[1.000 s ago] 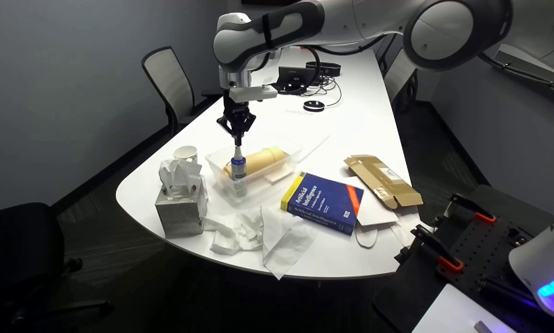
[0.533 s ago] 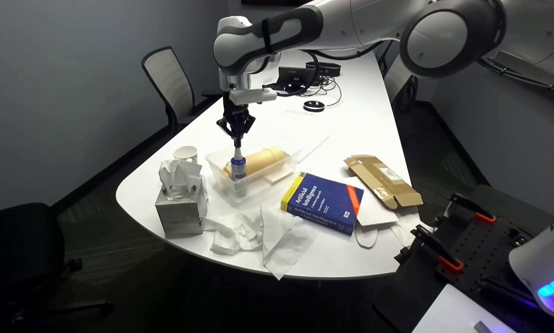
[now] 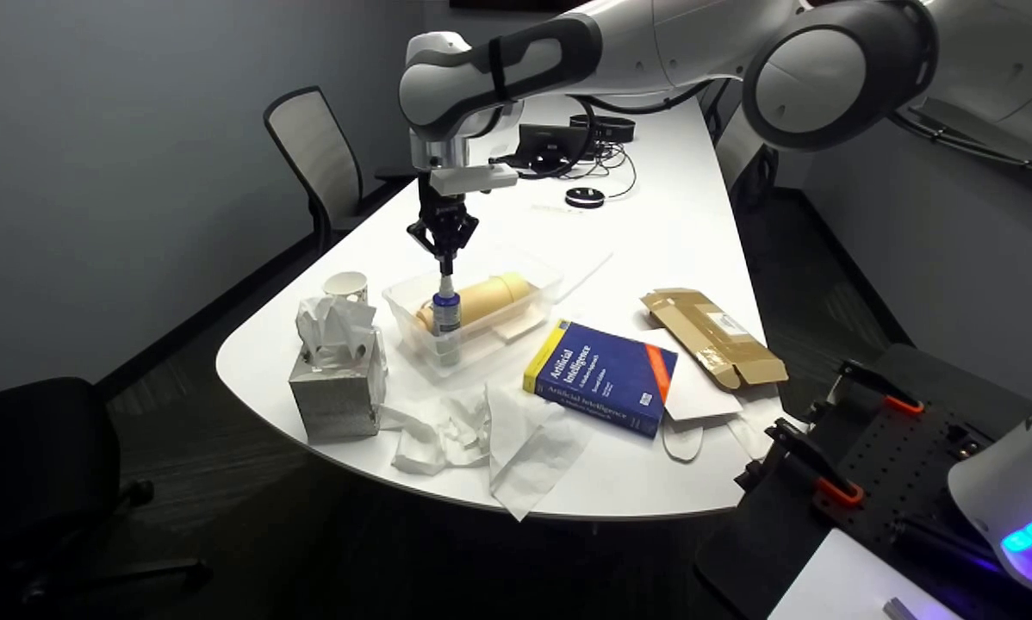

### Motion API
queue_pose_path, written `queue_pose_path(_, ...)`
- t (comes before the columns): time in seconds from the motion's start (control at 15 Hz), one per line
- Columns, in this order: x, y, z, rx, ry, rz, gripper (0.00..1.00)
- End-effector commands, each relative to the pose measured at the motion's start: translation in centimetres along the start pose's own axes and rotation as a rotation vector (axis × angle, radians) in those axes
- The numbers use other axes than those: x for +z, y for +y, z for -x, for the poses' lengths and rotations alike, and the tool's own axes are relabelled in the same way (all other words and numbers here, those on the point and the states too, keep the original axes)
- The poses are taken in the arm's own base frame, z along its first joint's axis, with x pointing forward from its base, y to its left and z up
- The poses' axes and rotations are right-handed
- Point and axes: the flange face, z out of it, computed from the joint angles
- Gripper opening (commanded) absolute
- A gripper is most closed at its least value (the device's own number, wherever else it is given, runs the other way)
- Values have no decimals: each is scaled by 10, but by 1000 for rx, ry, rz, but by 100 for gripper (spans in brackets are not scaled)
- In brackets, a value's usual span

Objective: Press the top of the blue bottle

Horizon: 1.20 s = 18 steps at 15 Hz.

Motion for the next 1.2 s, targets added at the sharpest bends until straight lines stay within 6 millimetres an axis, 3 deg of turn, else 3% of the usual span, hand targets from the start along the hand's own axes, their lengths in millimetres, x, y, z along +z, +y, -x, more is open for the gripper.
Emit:
queue_pose_path(0.0, 25, 10, 1, -15, -45, 27, 0)
queue_pose_path(0.4, 36, 13, 2, -15, -56, 16, 0)
queue_pose_path(1.13, 7, 13, -3, 13, -48, -107, 0)
